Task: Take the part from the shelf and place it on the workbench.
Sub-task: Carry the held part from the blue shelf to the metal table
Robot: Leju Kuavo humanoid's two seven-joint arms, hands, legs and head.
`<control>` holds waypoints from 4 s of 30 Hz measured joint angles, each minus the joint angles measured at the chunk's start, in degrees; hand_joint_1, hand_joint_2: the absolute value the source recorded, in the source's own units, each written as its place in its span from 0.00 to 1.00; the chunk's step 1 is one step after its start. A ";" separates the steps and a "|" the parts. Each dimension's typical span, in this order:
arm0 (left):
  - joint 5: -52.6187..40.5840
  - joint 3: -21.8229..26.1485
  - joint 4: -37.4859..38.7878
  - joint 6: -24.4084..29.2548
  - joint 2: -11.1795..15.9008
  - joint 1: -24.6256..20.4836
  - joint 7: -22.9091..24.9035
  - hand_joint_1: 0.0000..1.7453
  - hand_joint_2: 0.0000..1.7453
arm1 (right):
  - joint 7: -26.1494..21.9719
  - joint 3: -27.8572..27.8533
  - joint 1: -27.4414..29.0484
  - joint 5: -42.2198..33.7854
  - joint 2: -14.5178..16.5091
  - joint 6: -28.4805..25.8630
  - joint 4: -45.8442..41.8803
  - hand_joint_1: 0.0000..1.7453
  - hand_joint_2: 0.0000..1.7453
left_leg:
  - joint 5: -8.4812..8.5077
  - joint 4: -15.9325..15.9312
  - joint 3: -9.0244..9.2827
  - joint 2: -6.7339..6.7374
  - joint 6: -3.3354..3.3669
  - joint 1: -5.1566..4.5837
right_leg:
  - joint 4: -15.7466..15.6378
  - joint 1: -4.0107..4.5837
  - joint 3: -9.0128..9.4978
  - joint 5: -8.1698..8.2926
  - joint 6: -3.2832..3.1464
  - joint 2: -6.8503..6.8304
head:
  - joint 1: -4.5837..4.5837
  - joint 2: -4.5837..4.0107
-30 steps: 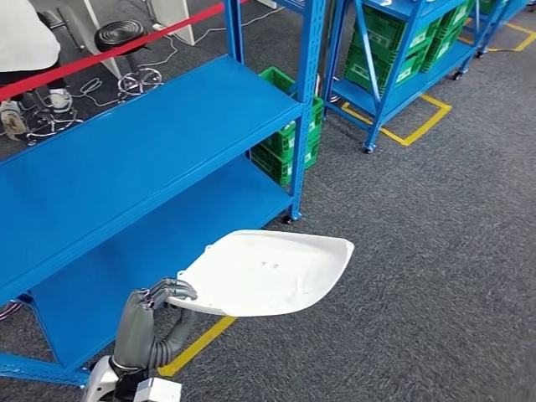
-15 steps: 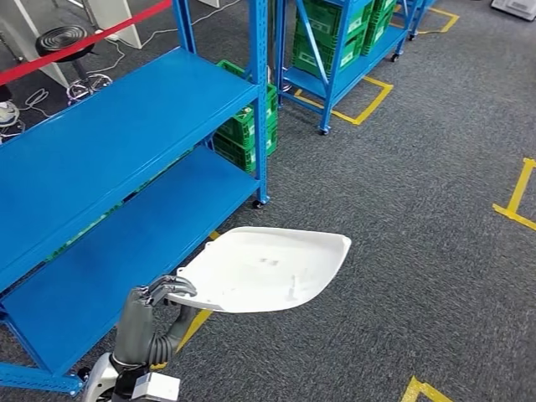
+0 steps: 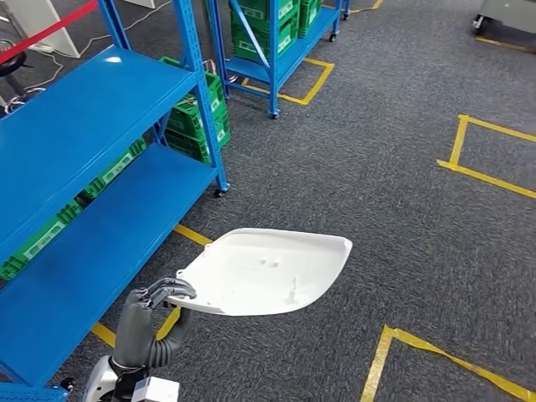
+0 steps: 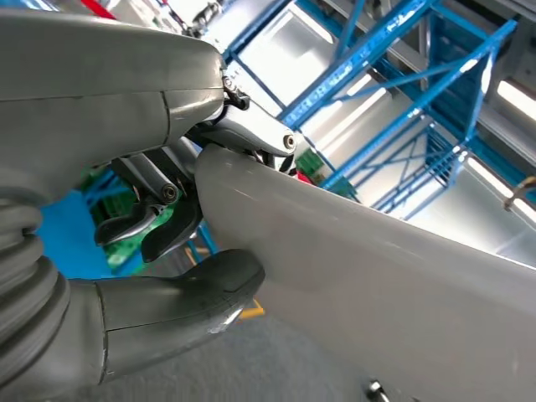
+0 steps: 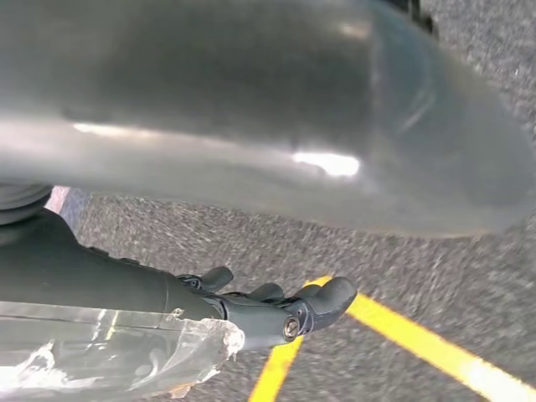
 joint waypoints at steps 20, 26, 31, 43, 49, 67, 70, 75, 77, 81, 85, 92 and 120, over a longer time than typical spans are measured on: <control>0.63 0.34 -0.01 -0.19 -0.26 0.00 -0.16 1.00 1.00 | 0.03 -1.21 0.50 -0.04 0.72 -0.17 0.07 0.00 0.00 | 4.60 -3.61 -5.81 8.43 -0.57 -0.13 | -0.21 -0.44 4.12 -4.40 1.23 -6.68 | 0.61 0.00; 0.44 0.56 0.02 -0.20 -0.23 0.16 -0.79 1.00 1.00 | 0.28 -1.30 0.57 0.41 0.70 -0.26 0.05 0.00 0.00 | -0.91 14.01 -16.02 2.82 -0.27 -0.45 | -0.44 -0.37 2.00 -3.06 -0.60 -2.57 | 0.30 0.00; -0.54 0.53 0.02 0.10 -0.29 0.00 -1.34 1.00 1.00 | 0.33 -1.30 0.31 1.31 1.02 -0.49 0.03 0.00 0.00 | 8.06 -1.94 -9.42 -0.57 1.53 -0.93 | -0.47 -0.14 1.94 -3.74 -0.81 1.29 | 0.38 0.00; -1.14 0.49 0.46 0.79 -0.74 -0.43 -1.70 1.00 1.00 | 0.36 -1.28 0.60 1.99 1.31 -0.44 -0.09 0.00 0.00 | 0.11 -7.88 3.90 4.97 0.28 0.76 | 13.85 -1.11 -10.94 -5.38 2.94 -4.93 | 1.69 0.00; -1.28 0.49 0.40 0.83 -0.88 -0.43 -1.79 1.00 1.00 | 0.33 -1.28 -0.38 2.10 1.51 -0.42 -0.06 0.00 0.00 | -5.27 -8.27 11.55 7.57 -2.39 0.63 | 1.56 -0.97 -6.41 4.13 0.78 -8.31 | 1.78 0.00; -1.13 -0.58 0.44 1.05 -0.83 -0.63 -2.26 1.00 1.00 | 0.25 -1.28 0.29 2.98 1.54 -0.37 -0.19 0.00 0.00 | 5.04 -2.46 -6.11 0.72 0.00 0.54 | 4.81 0.15 -0.47 -5.13 0.27 1.20 | 0.36 0.00; -1.21 -0.60 0.45 1.17 -0.80 -0.45 -2.27 1.00 1.00 | 0.18 -1.27 0.04 3.04 1.53 -0.25 -0.19 0.00 0.00 | 4.86 -2.52 -5.90 2.67 0.49 0.39 | 15.20 0.02 -4.83 -11.46 1.14 -3.50 | 0.61 0.00; -1.58 -0.66 0.46 1.39 -0.72 -0.38 -2.22 1.00 1.00 | 0.14 -1.28 0.05 3.14 1.54 -0.16 -0.19 0.00 0.00 | 4.44 -2.49 -5.48 5.62 0.03 0.51 | 8.94 -0.78 0.00 -8.27 1.93 -5.96 | 0.66 0.00; -1.64 -0.65 0.46 1.50 -0.69 -0.35 -2.09 1.00 1.00 | 0.09 -1.27 -0.14 3.22 1.56 -0.15 -0.19 0.00 0.00 | 4.26 -2.39 -5.17 6.45 -0.54 0.37 | 3.42 -0.69 3.26 -6.44 1.59 -7.19 | 0.62 0.00; -1.81 -0.72 0.46 1.61 -0.67 -0.38 -1.90 1.00 1.00 | 0.05 -1.27 -0.15 3.33 1.56 -0.15 -0.20 0.00 0.00 | 3.84 -2.22 -4.99 7.06 -1.87 0.60 | 2.61 -0.45 3.35 -5.74 -0.12 -5.68 | 0.52 0.00; -1.83 -0.76 0.47 1.71 -0.59 -0.26 -1.86 1.00 1.00 | 0.04 -1.29 -0.26 3.35 1.56 -0.16 -0.25 0.00 0.00 | -2.70 9.10 -9.88 3.67 -2.18 0.71 | 2.32 -0.46 3.27 -5.26 -1.28 -3.54 | 0.08 -0.01; -2.03 -0.81 0.49 1.75 -0.39 -0.20 -1.26 1.00 1.00 | 0.07 -1.29 -0.17 3.43 1.57 -0.15 -0.25 0.00 0.00 | 3.16 -0.31 -4.97 -0.67 -1.02 0.66 | 2.64 -0.10 2.83 -4.88 -0.97 1.04 | 0.08 0.00; -2.80 -1.03 0.67 0.66 -0.79 -2.08 0.81 1.00 1.00 | 0.15 -1.39 0.22 5.29 1.56 0.02 -0.34 0.00 0.00 | 2.07 9.37 -11.76 2.59 -2.51 0.87 | 2.46 -0.68 5.94 -7.99 -1.57 0.19 | -0.20 0.00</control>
